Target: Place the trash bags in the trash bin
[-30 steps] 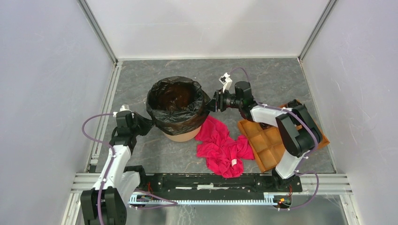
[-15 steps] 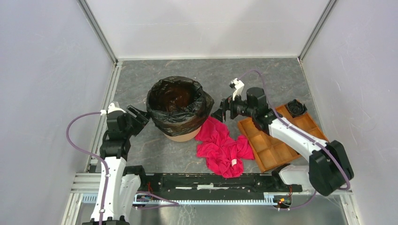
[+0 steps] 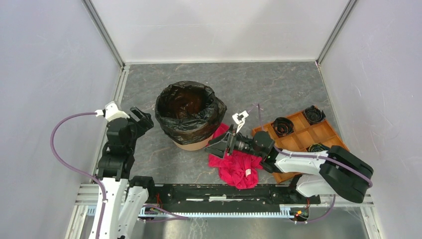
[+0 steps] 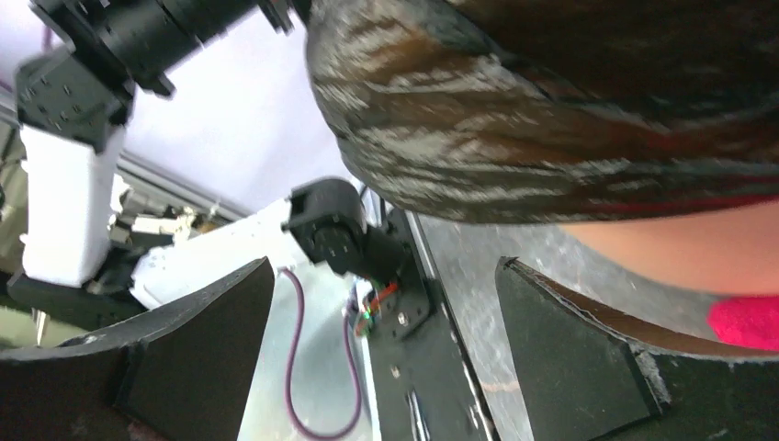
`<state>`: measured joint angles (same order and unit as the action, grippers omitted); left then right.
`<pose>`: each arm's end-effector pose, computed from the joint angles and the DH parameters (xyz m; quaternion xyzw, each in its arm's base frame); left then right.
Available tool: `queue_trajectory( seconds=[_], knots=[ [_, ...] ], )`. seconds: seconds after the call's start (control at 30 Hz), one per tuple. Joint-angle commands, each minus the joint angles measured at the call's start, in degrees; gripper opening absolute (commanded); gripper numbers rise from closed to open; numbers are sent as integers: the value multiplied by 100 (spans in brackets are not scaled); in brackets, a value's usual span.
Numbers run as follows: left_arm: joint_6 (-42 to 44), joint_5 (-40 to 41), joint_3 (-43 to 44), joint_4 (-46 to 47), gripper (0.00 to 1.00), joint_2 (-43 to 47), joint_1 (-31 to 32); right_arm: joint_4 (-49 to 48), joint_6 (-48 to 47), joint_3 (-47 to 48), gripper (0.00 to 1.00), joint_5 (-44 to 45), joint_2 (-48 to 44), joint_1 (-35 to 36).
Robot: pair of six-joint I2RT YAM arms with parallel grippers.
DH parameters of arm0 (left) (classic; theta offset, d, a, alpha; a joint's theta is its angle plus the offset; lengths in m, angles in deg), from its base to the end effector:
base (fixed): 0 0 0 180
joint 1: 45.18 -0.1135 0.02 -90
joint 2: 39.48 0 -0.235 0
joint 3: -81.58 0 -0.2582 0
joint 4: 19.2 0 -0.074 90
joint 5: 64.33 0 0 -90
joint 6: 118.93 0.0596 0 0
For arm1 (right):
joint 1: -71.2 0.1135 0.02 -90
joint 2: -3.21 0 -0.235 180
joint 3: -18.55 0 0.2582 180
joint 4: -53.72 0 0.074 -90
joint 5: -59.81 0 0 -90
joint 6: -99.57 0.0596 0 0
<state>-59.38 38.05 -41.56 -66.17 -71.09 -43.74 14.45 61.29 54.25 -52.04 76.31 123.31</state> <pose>0.1765 0.0083 0.2979 -0.2647 0.7815 -0.0675 0.5610 0.1582 0.2394 0.1857 -0.1385 0.6824 0.6366 0.3314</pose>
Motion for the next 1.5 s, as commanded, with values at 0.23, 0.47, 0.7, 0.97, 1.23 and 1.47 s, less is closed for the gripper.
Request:
queue_trajectory(
  seconds=[0.23, 0.47, 0.7, 0.97, 1.23, 1.47],
  knots=[
    [532, 784, 66, 36, 86, 475, 625, -2694, 557, 191, 80, 2359, 1196, 681],
    [523, 725, 101, -20, 85, 691, 639, -2910, 947, 323, 26, 2471, 1799, 711],
    [510, 675, 89, 1, 84, 742, 611, -2967, 798, 315, 1, 2236, 2085, 708],
    [532, 569, 97, 27, 84, 598, 569, -2386, 178, 224, 1, 2304, 2135, 737],
    [557, 473, 94, 46, 84, 564, 543, -1867, -335, 137, 0, 2679, 2165, 752],
    [575, 411, 61, 107, 86, 607, 525, -1147, -887, 464, 16, 2490, 2023, 817]
  ],
)
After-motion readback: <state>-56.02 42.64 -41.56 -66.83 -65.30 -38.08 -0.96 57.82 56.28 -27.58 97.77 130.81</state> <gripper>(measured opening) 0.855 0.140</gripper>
